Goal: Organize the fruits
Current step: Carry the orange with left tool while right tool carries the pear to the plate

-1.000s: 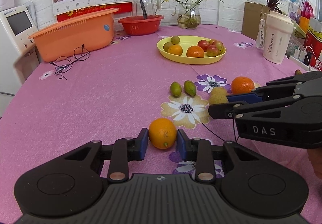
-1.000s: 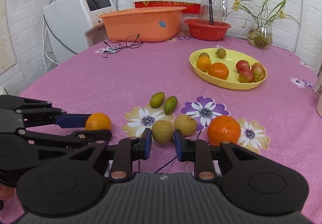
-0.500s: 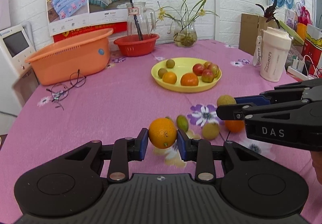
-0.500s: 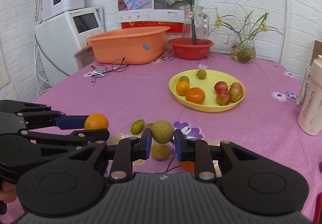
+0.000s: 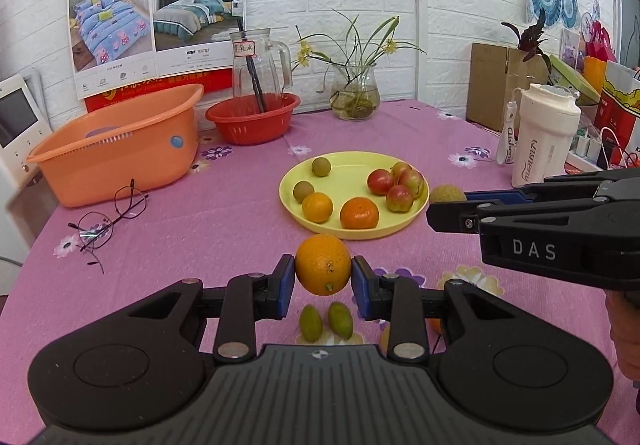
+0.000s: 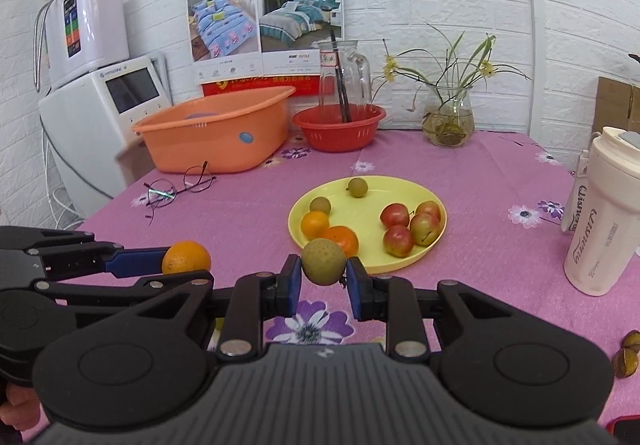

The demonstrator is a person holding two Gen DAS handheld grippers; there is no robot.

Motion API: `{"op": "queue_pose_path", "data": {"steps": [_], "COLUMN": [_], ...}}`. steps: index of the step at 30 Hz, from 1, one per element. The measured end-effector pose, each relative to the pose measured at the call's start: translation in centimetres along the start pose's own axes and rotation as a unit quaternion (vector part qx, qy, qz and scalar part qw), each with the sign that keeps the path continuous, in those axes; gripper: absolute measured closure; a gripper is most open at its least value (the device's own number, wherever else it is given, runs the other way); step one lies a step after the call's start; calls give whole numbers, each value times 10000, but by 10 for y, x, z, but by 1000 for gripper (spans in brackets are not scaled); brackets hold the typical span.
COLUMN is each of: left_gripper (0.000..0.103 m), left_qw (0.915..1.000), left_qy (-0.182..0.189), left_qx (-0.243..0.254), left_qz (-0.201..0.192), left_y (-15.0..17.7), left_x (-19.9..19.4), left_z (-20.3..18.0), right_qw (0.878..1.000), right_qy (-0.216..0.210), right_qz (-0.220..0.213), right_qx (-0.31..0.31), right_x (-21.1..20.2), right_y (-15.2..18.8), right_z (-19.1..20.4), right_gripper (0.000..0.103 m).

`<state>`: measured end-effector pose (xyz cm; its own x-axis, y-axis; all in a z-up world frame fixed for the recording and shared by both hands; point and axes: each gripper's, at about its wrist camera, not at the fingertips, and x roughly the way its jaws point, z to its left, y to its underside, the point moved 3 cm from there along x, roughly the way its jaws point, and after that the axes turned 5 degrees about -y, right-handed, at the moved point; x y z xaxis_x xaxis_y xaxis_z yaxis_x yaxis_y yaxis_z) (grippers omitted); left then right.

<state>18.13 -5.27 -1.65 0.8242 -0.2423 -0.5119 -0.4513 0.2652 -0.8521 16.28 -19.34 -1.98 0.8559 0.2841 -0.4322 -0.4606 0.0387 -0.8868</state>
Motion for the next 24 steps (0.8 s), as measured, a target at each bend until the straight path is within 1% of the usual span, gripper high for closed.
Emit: {"op": "queue_pose_path", "data": {"steps": [10,15,24], "left_gripper": [74,74,74], "left_qw": [9999,9998,9997], "left_qy": [79,191,197], "left_qx": [36,-62,-81], "left_qz": [-66,-24,72], "left_y": [-27,-39,-57], "left_x": [30,50,86], "left_z": [-5,-6,-12], "right_qw": [9992,9984,9972], "right_qy": [250,356,456], "right_qz": [-6,11,2], "right_qx": [315,436,597], "right_x": [22,34,54], "right_y": [-23,-31,-42], "right_z": [-30,-43,-66], "right_gripper": [26,26,26]}}
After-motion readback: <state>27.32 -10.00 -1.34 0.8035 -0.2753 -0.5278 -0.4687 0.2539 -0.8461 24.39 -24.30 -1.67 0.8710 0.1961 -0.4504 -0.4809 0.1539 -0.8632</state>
